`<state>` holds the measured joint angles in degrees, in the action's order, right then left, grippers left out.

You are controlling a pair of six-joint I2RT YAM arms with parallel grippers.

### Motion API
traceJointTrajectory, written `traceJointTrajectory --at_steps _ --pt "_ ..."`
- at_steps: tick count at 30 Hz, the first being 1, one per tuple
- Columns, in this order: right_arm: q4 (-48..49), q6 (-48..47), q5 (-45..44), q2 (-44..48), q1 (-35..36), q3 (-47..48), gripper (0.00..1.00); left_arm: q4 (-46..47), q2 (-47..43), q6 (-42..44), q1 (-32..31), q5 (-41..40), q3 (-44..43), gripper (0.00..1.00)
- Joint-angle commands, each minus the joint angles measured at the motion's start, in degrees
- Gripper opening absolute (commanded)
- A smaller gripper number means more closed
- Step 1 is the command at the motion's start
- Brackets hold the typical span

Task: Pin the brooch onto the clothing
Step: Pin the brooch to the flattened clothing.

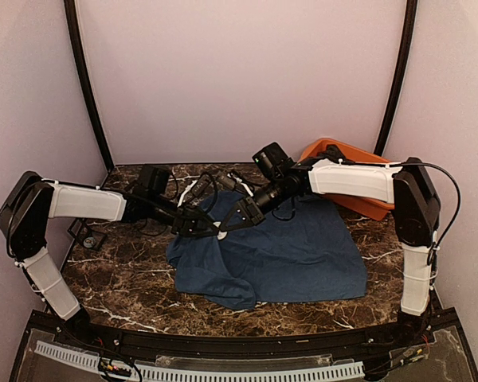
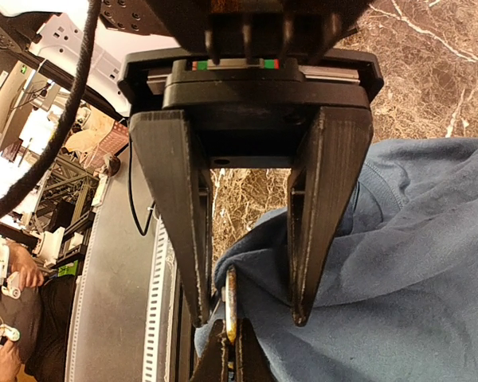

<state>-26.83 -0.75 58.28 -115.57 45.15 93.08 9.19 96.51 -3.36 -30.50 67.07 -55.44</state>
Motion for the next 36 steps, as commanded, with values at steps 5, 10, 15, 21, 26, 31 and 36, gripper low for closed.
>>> traceJointTrajectory --at_steps 5,10,15,21,26,31,36 --pt "0.84 -0.38 0.56 0.44 0.21 0.10 0.00 2.46 -0.83 -1.70 -0.16 2.32 0.60 0.33" --pt "0.58 -0.43 0.52 0.25 0.23 0.66 0.00 1.31 -0.73 -0.96 -0.25 2.43 0.47 0.29" --pt "0.46 -0.48 0.51 0.21 0.25 0.79 0.00 0.27 -0.37 -0.21 -0.26 2.31 0.13 0.23" --pt "0.37 -0.48 0.66 0.26 0.21 0.96 0.00 0.41 0.06 -0.48 -0.41 1.93 -0.14 0.19" --pt "0.47 -0.47 1.21 0.17 0.19 1.05 0.00 3.28 0.21 -3.20 -0.51 1.71 0.53 0.18" --pt "0.47 -0.24 1.80 0.18 0.20 1.14 0.00 5.75 0.30 -4.70 -0.59 0.52 1.15 0.14" --pt "0.46 -0.04 1.84 0.26 0.13 0.98 0.00 2.74 0.26 -3.20 -0.76 -0.79 0.64 0.07"
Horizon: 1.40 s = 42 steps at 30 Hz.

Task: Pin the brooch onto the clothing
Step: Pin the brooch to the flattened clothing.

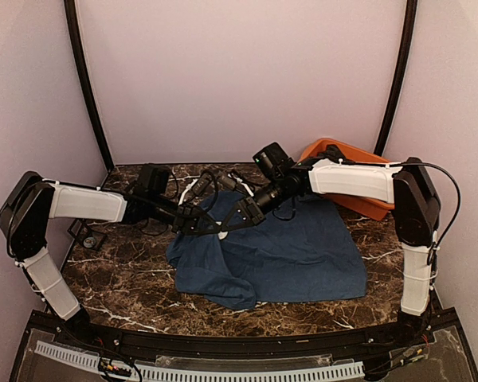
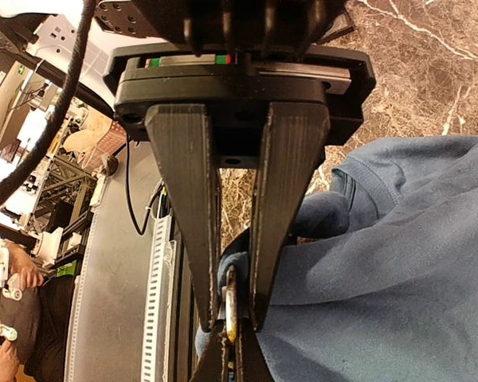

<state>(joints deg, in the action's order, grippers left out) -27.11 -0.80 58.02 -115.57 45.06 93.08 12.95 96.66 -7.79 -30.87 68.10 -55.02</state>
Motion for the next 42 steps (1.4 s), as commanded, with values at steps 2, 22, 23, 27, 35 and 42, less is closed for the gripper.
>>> traceJointTrajectory --at_steps 2,22,23,27,35,42 --pt "0.75 0.01 1.85 0.34 0.22 0.88 0.00 -6.95 0.04 4.97 -0.48 -3.42 -1.22 0.03" --pt "3.11 2.78 5.69 0.73 0.21 -0.18 0.00 -2.45 -4.03 4.08 -2.40 -13.26 1.23 0.01" --pt "3.33 2.80 5.74 0.73 0.21 -0.37 0.00 0.57 -4.27 2.12 -2.38 -11.93 1.63 0.01" --pt "4.17 2.68 5.98 1.01 0.12 -1.15 0.00 11.69 -3.88 -5.38 -1.76 -6.93 4.12 0.01" --pt "6.80 3.11 5.76 2.45 -0.22 -2.99 0.00 34.10 -1.87 -21.43 -0.69 -0.36 8.12 0.01" --pt "6.99 3.67 5.69 2.83 -0.87 -3.31 0.23 35.87 -1.56 -22.66 -0.67 0.03 8.61 0.01"
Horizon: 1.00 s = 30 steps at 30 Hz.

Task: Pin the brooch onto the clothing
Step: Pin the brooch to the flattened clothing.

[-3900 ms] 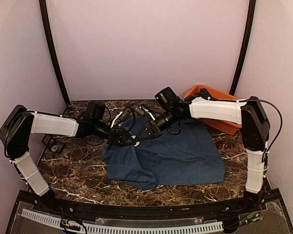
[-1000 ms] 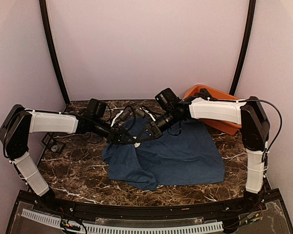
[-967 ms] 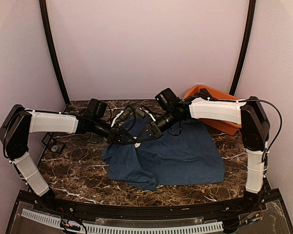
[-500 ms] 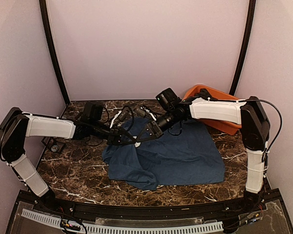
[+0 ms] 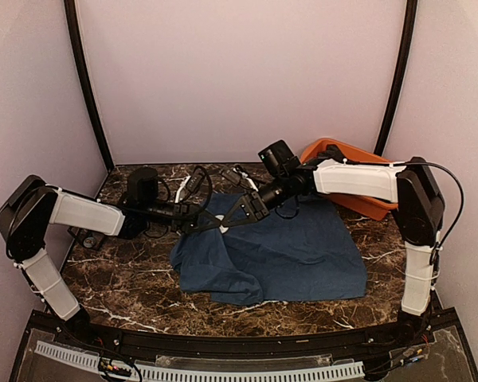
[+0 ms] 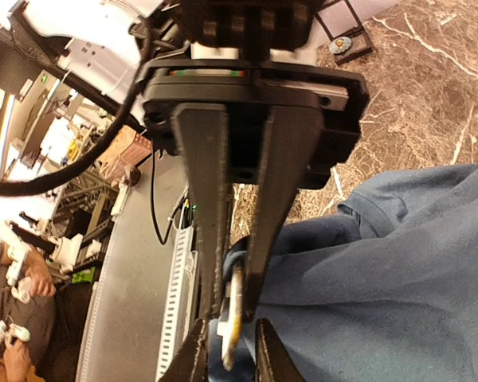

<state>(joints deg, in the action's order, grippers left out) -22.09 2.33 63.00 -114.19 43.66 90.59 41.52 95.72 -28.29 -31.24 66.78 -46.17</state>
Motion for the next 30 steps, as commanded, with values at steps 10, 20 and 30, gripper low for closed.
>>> traceJointTrajectory --at_steps 10,20,30 --pt "2.39 0.96 0.66 1.85 -0.25 -1.58 0.23 6.52 -0.53 -1.61 -0.22 1.48 -0.14 0.01" --pt "3.75 1.87 1.09 2.83 -1.37 -2.87 0.25 4.04 0.15 -0.26 -0.22 2.01 -0.41 0.01" --pt "4.25 2.33 1.88 2.73 -1.90 -2.77 0.07 2.80 0.68 0.39 -0.22 2.35 -0.76 0.01"
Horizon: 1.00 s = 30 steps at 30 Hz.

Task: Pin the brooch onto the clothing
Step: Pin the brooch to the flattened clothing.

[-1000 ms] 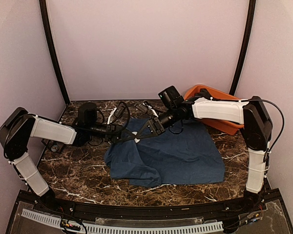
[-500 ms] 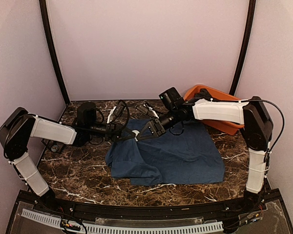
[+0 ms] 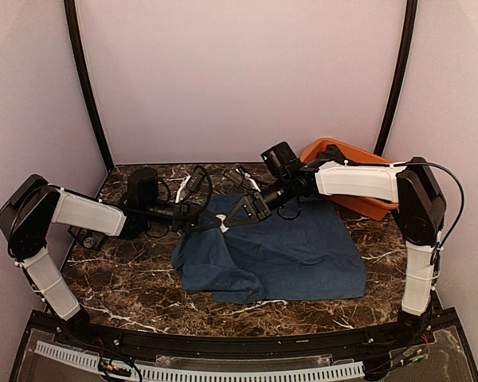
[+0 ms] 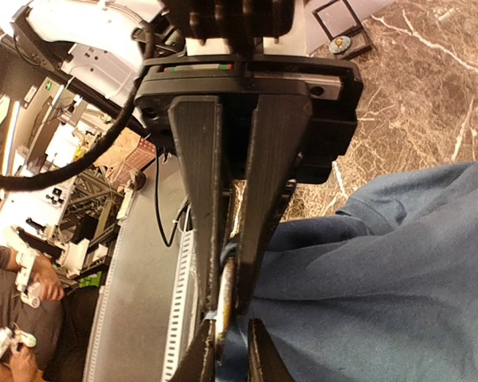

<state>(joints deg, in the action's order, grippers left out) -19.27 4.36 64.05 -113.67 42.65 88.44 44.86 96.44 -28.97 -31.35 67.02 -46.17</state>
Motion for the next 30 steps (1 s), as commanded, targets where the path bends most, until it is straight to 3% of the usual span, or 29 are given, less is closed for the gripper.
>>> traceJointTrajectory --at_steps 1,4,9,13,20,30 --pt "1.43 0.23 1.15 2.15 -0.90 -0.67 0.00 -0.63 -0.08 1.09 -0.11 2.07 -0.76 0.01" --pt "1.13 -0.08 1.49 2.14 -0.91 -0.89 0.00 -0.92 -0.06 1.27 -0.11 2.00 -0.88 0.01" --pt "0.84 -0.06 1.36 2.05 -0.91 -0.99 0.00 -1.53 -0.55 1.60 -0.07 2.06 -1.07 0.19" --pt "0.44 -0.12 1.67 2.06 -0.91 -0.83 0.00 -5.31 -1.50 4.48 -0.11 2.64 -1.67 0.24" --pt "-0.13 -0.36 2.40 1.95 -0.93 -0.56 0.00 -15.73 -2.85 12.71 -0.11 1.94 -3.06 0.25" --pt "-1.18 -0.93 2.44 1.78 -0.92 -0.55 0.00 -8.59 -2.48 8.08 -0.11 1.12 -2.15 0.24"
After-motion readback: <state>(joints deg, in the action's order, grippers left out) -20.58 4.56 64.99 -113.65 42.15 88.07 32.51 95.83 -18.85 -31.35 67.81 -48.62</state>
